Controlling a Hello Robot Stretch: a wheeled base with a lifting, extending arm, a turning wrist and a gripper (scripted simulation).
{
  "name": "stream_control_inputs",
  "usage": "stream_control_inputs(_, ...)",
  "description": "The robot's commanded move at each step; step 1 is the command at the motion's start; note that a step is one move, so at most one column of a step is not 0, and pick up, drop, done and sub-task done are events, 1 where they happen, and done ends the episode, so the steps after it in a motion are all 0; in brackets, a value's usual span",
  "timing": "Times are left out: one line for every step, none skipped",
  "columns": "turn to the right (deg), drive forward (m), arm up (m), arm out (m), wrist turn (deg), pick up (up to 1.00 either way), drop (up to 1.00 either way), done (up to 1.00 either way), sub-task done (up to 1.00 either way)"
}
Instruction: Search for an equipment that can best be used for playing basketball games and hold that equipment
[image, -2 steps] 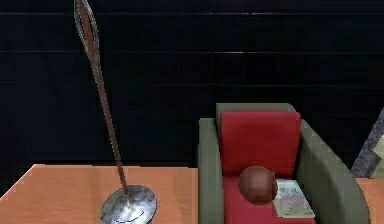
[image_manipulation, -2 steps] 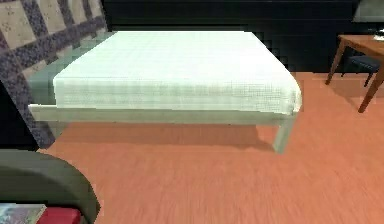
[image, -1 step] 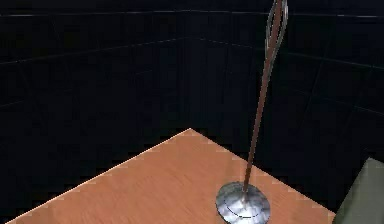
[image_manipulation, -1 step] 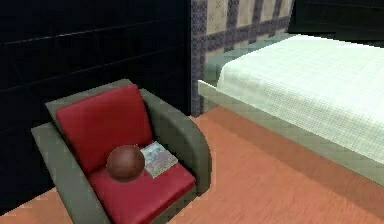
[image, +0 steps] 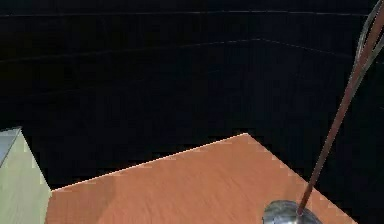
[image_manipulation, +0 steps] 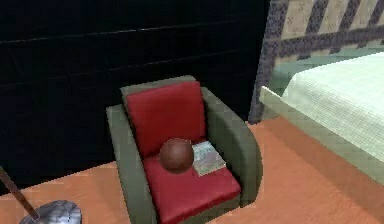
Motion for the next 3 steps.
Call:
stream_control_inputs(45.0, 0.00, 0.00, 0.00, 0.0, 0.00, 0.00, 0.00, 0.00)
stream_control_inputs(27.0, 0.00, 0.00, 0.00, 0.0, 0.00, 0.00, 0.00, 0.00)
stream_control_inputs(0.0, 0.40, 0.00, 0.00, 0.0, 0.00, 0.00, 0.00, 0.00)
